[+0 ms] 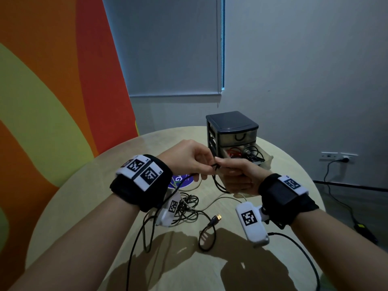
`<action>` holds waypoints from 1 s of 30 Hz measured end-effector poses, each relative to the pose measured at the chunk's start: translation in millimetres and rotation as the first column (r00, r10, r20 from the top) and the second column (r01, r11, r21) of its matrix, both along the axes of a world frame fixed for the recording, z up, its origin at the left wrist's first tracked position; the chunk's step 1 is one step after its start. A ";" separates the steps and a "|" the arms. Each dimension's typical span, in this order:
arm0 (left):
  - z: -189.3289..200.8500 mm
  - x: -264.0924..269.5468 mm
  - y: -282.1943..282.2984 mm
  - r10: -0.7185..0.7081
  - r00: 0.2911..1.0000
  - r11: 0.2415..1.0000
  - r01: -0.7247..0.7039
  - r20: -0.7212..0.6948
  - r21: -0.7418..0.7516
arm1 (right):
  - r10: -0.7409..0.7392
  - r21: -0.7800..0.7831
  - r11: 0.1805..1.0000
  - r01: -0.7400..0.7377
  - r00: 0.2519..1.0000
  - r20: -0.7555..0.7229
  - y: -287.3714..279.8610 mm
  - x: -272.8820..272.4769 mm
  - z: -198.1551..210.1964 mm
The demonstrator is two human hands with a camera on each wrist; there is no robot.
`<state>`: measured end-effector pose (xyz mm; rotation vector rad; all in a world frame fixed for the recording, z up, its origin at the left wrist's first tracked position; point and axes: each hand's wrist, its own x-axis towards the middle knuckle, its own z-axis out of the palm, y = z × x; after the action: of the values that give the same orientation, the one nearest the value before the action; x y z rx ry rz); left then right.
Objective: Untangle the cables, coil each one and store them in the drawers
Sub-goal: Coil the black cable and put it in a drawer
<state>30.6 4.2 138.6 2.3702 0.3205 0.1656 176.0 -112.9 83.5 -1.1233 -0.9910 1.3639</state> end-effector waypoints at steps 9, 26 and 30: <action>-27.2 -15.8 26.9 0.199 0.969 0.968 -0.170 0.149 -0.186 | -0.146 0.200 0.947 0.252 0.890 -0.432 -19.5 31.7 4.8; -59.8 20.4 -31.6 0.175 0.918 0.770 0.097 -0.355 0.630 | -0.335 0.188 0.925 0.330 0.942 -0.003 28.8 -22.7 3.1; -44.4 20.6 -40.4 0.004 0.939 0.743 0.228 -0.345 0.630 | -0.415 0.196 0.908 0.369 0.740 0.530 31.2 -23.8 -14.2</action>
<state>51.2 -36.2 94.2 3.1357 0.3009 -0.2223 152.2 -81.6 69.3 -1.6195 -1.1199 0.6424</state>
